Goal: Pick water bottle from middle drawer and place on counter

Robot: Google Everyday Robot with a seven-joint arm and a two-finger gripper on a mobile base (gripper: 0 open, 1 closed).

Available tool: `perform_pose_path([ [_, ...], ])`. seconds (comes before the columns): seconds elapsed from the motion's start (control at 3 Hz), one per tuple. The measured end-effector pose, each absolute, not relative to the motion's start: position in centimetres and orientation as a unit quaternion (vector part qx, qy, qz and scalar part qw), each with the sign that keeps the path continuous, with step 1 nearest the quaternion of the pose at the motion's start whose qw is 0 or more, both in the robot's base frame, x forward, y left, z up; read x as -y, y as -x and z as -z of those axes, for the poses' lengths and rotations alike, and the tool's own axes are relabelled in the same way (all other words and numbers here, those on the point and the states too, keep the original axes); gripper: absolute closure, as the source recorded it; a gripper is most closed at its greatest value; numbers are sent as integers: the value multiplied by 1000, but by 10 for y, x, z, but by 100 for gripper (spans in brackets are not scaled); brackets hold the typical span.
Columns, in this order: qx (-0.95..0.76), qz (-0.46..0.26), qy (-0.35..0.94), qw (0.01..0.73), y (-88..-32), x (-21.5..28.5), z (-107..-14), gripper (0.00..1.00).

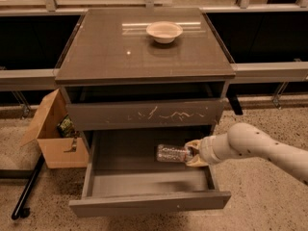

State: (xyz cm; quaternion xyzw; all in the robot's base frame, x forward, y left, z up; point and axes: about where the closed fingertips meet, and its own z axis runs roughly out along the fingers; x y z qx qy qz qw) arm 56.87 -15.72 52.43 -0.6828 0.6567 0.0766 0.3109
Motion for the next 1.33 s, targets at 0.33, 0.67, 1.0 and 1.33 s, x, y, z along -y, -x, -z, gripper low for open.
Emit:
perform_pose_path([
  [0.33, -652, -62, 679, 330, -547, 169, -574, 100],
  [0.67, -653, -56, 677, 334, -543, 174, -586, 100],
  [1.0, -630, -54, 693, 346, -553, 170, -612, 100],
  [1.33, -589, -36, 717, 372, -567, 169, -680, 100],
])
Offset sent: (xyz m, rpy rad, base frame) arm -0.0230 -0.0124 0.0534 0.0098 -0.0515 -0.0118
